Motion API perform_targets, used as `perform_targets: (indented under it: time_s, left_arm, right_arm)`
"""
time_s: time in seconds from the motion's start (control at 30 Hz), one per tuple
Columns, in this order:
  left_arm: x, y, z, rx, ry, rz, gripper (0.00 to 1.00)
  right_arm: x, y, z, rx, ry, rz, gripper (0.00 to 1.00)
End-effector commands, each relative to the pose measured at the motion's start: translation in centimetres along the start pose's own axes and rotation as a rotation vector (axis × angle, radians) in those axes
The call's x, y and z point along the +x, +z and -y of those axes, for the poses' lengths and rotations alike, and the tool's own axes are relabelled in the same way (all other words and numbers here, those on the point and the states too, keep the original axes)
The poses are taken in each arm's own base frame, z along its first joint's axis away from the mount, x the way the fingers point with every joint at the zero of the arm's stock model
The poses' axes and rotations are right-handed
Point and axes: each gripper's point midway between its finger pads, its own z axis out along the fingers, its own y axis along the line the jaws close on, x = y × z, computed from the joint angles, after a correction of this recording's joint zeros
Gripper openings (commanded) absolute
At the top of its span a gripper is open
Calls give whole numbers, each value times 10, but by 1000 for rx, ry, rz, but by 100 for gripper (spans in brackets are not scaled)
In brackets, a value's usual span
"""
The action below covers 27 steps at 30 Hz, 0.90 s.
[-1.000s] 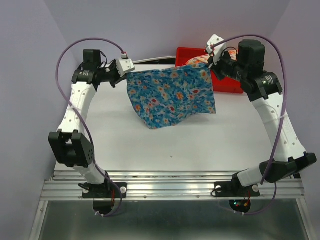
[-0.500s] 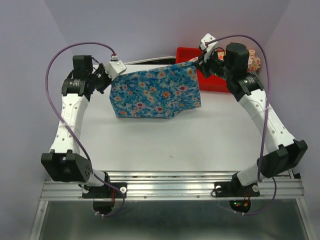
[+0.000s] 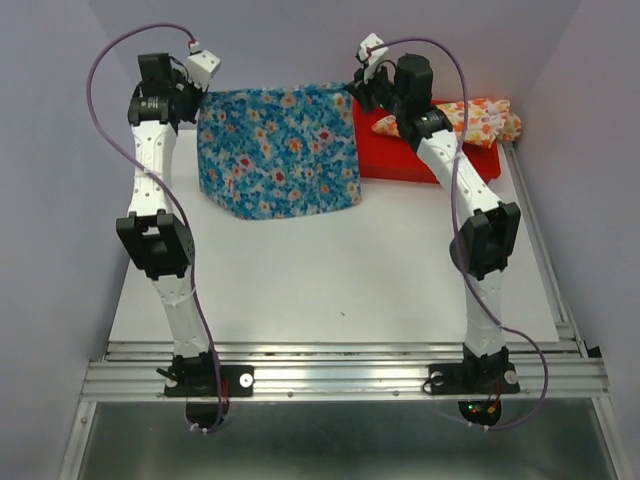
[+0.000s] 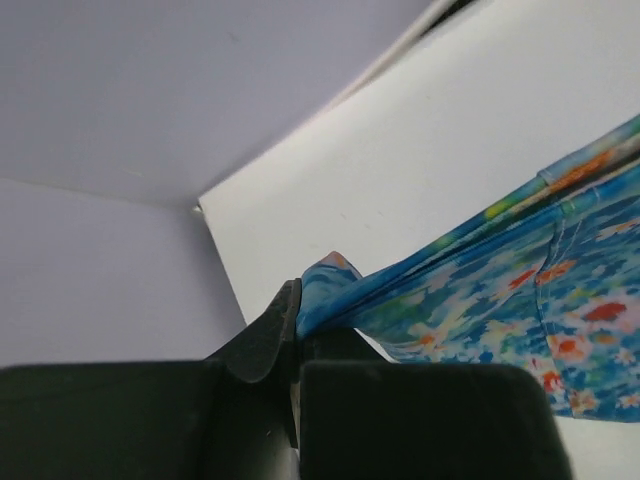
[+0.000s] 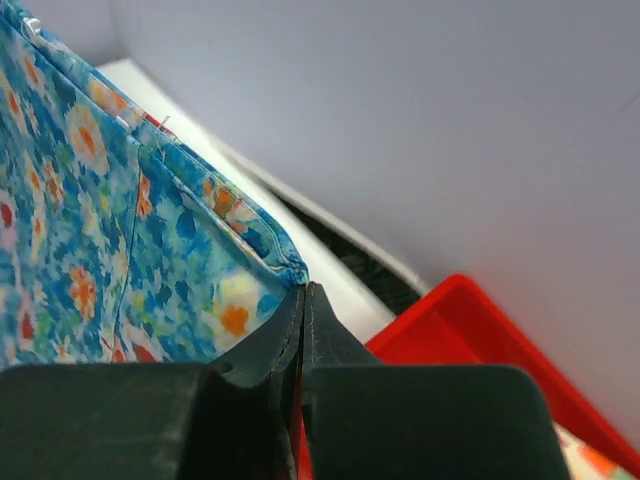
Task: Fold and stack the skirts
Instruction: Flatten the skirt out
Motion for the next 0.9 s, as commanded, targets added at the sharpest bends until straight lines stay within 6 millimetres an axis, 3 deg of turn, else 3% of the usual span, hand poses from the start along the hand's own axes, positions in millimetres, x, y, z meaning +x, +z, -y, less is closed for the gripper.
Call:
perform_targets:
  time_s: [0.0,0.03,0.07,0.1,0.13,0.17,0.2,0.23,0.27,0.3,0.33,0.37,0.47,0.5,0.57,0.6,0.73,0.77,0.87]
  left_arm:
    - [-66,-64,-89,-327,4,157,0]
    - [-70,-70,-93,-351,11,169,0]
    - [-85,-88,-100,-397,25,213,0]
    - [-71,-80,-93,-378,28,182,0]
    - [-70,-86,-91,-381,37,184,0]
    - [-86,-110,-91,-410,61,239,0]
    - [-62,-95,-77,-366,53,192,0]
    - [-61,-100,-73,-367,64,204,0]
    - [-64,-117,-67,-368,93,222,0]
    - [-36,-100,-47,-303,89,172,0]
    - [-27,-99,-40,-292,93,161,0]
    - [-3,-95,-24,-267,92,126,0]
    - [44,-83,6,-197,136,43,0]
    - [80,-77,28,-156,142,-20,0]
    - [108,-79,51,-111,179,-60,0]
    - [145,-73,80,-30,199,-115,0]
    - [212,-84,136,111,272,-208,0]
    - [231,-90,152,150,287,-238,0]
    - [253,-110,178,250,380,-272,0]
  right_arm:
    - [-109,-23,69,224,-121,272,0]
    - [-115,-24,71,229,-127,289,1]
    - [-121,-25,71,227,-137,308,1]
    - [-125,-27,70,227,-139,320,1]
    - [-129,-32,68,219,-144,331,1]
    - [-130,-34,61,190,-150,339,1]
    - [-147,-49,55,177,-155,373,1]
    - [-143,-51,50,157,-156,364,1]
    - [-104,-41,35,96,-133,293,1]
    - [-94,-43,28,73,-133,283,1]
    - [-80,-45,20,47,-131,256,1]
    - [-49,-49,2,-14,-109,198,1]
    - [-5,-61,-29,-117,-97,116,1]
    - [33,-65,-53,-204,-73,55,1]
    - [70,-75,-83,-306,-58,-30,1]
    - [103,-90,-104,-386,-38,-111,1]
    - [156,-125,-168,-551,-2,-248,1]
    - [159,-134,-179,-582,-4,-258,1]
    - [191,-161,-203,-647,-8,-343,1]
